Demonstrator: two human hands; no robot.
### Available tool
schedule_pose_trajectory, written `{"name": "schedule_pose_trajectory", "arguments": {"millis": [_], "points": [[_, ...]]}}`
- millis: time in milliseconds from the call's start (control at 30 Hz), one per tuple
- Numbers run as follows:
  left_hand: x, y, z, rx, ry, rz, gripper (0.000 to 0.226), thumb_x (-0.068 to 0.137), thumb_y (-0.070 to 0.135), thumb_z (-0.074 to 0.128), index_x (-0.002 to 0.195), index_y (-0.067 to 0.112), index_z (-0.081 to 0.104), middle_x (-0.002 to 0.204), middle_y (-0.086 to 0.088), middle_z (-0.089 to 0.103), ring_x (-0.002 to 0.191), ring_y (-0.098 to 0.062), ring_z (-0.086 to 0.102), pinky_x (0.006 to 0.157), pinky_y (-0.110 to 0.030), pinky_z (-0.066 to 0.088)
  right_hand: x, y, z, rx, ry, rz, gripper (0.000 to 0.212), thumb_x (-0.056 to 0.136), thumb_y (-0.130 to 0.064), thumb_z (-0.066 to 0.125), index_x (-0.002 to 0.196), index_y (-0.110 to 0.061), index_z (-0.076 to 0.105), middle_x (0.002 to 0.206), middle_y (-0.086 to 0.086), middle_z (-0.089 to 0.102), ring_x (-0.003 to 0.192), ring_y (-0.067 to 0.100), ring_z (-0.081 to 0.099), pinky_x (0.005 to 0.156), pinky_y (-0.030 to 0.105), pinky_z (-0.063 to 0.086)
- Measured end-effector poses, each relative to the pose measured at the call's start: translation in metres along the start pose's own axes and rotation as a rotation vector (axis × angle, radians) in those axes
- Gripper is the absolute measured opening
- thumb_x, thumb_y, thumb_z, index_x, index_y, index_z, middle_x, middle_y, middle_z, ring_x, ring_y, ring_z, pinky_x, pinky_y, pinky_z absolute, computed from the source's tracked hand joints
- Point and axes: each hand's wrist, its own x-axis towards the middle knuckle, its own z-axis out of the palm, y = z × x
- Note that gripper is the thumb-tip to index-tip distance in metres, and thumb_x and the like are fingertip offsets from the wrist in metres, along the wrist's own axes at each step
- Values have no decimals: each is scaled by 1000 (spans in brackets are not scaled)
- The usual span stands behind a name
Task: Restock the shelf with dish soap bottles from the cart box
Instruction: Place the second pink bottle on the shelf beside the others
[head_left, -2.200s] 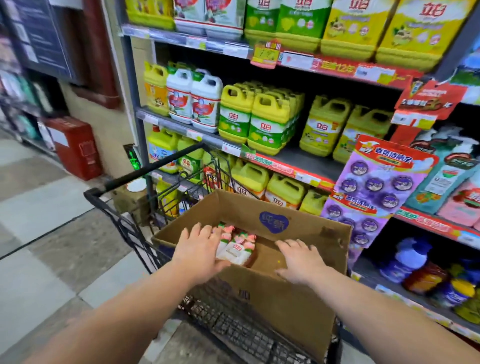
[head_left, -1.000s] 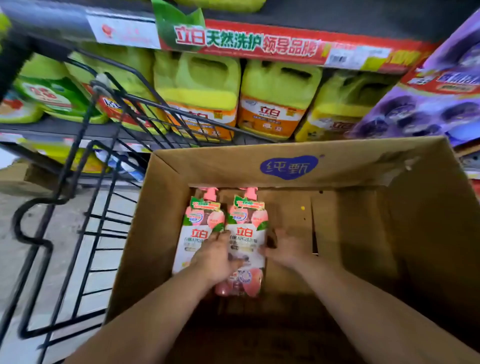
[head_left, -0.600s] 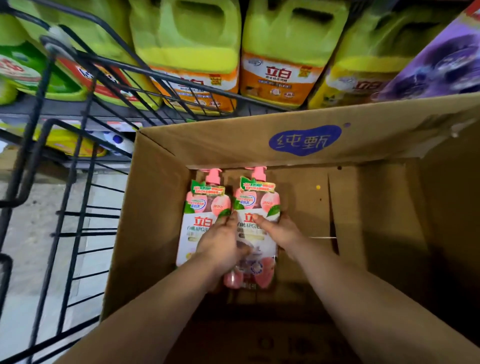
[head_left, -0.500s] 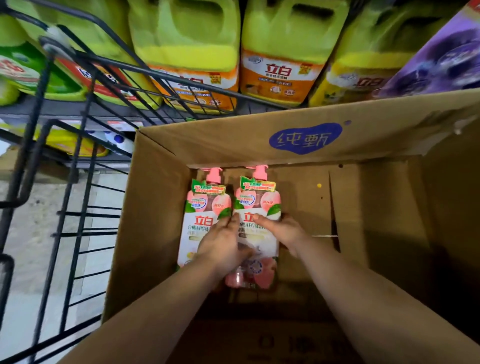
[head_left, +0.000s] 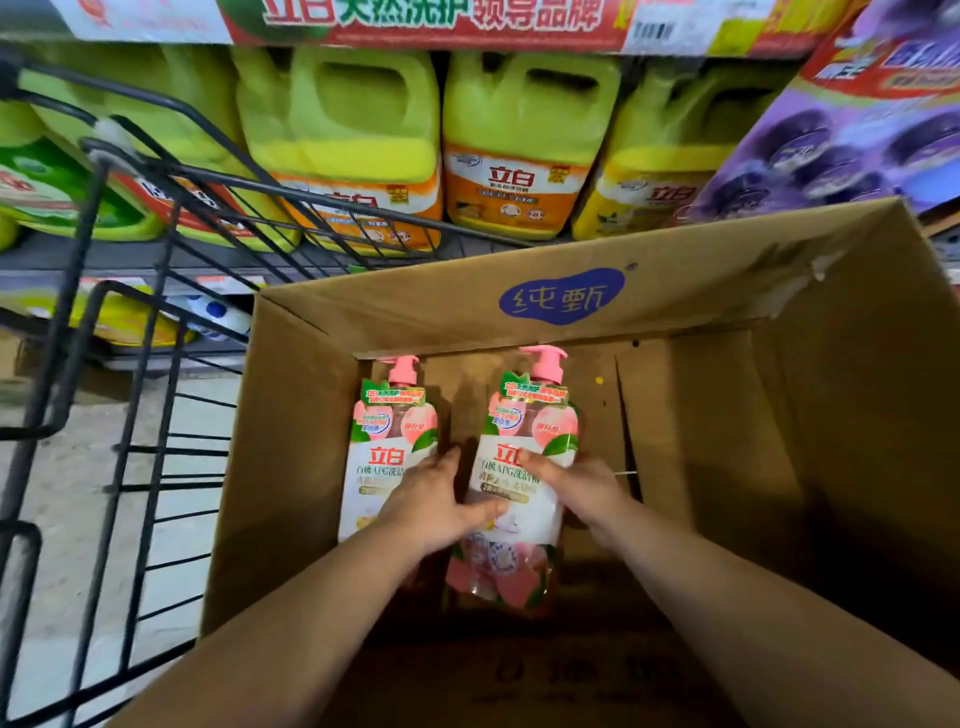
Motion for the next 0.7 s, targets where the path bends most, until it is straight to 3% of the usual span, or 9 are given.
{"name": "schedule_pose_trajectory", "arguments": {"millis": [67,133,200,233,300,367,467,633,700], "points": [[-10,4,-1,-264,-63,-9,87,71,63,65,143,26,32,141,-1,47,127,-19,47,107,-39,38,-14,-8,-4,0,-23,-31,21,73,-31,78,86,-17,69,86,-2,71,72,7,67,55,16,50],[-20,10,-2,-441,-104,18,57,72,57,68,122,37,51,115,12,65,104,-7,61,92,-28,49,-28,-17,-6,15,-52,-57,27,74,-31,78,94,-14,70,96,2,73,83,12,69,67,22,53],[-30,17,-6,-490,-87,82,27,75,48,70,100,40,59,95,20,69,91,2,64,72,-12,50,-44,-26,-6,26,-65,-81,29,75,-32,77,97,-14,69,100,3,73,84,12,69,65,21,52],[-36,21,-9,-505,-68,113,22,77,44,70,96,40,60,91,20,70,90,1,65,70,-12,50,-52,-31,-7,31,-62,-94,27,76,-32,76,96,-15,69,99,1,73,81,9,69,60,18,51],[-47,29,-18,-509,-50,157,24,78,41,70,100,35,62,97,12,71,94,-7,66,81,-25,53,-69,-40,-8,43,-60,-113,25,77,-33,75,95,-17,68,92,-3,73,72,3,67,50,13,47],[-58,35,-26,-506,-37,186,22,79,40,69,98,34,62,101,9,71,93,-8,66,84,-30,52,-84,-48,-10,53,-67,-133,21,78,-34,74,91,-19,66,85,-7,71,64,0,67,45,12,46],[-74,46,-37,-483,30,248,17,78,41,70,89,36,57,97,11,70,85,-2,64,71,-21,50,-107,-58,-15,89,-38,-190,18,77,-33,75,88,-22,65,83,-8,71,65,1,68,48,14,48],[-103,71,-55,-446,131,381,19,76,38,73,78,36,54,71,23,65,62,13,61,50,-10,46,-148,-72,-27,176,20,-301,16,79,-26,74,89,-18,65,82,-7,71,65,2,68,49,14,50],[-114,83,-62,-402,153,453,17,76,37,73,79,37,55,65,27,64,61,15,60,42,-6,41,-165,-76,-35,195,53,-352,19,80,-24,73,94,-16,66,91,-3,72,68,3,69,51,14,51]]}}
